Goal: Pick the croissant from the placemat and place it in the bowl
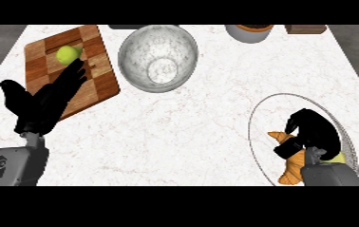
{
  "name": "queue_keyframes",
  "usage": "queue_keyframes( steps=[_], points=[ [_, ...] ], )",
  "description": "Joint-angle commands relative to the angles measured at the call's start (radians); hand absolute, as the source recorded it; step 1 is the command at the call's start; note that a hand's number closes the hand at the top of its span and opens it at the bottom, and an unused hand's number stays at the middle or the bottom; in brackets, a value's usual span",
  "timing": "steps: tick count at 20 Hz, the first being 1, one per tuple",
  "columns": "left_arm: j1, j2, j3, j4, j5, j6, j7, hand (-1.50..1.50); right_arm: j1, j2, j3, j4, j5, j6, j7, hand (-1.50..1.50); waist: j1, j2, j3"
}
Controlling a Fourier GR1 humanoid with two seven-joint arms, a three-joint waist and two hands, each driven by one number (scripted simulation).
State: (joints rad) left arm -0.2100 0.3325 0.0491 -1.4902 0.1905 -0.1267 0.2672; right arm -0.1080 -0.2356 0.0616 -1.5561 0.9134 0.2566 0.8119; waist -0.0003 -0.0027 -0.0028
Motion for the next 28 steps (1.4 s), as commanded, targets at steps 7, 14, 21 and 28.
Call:
queue_keyframes(
  steps=[7,14,21,28],
  points=[
    [0.019,-0.029,0.003,-0.025,-0.026,0.014,0.017,0.00,0.162,0.110,0.324,-0.353,0.139,0.065,0.086,1.50,-0.011,-0.003,0.002],
    [0.027,-0.066,-0.025,-0.035,-0.066,0.028,0.018,0.00,0.103,0.192,0.483,-0.612,0.236,0.226,0.261,1.50,-0.004,0.000,0.002],
    [0.029,-0.026,0.020,-0.042,-0.025,-0.015,0.024,0.00,-0.082,0.234,0.594,-0.777,0.260,0.457,0.488,1.50,0.003,-0.002,0.000],
    [-0.001,-0.043,0.012,0.010,-0.043,-0.015,-0.010,0.00,-0.239,0.235,0.579,-0.738,0.236,0.506,0.513,1.50,0.005,-0.001,-0.003]
  ],
)
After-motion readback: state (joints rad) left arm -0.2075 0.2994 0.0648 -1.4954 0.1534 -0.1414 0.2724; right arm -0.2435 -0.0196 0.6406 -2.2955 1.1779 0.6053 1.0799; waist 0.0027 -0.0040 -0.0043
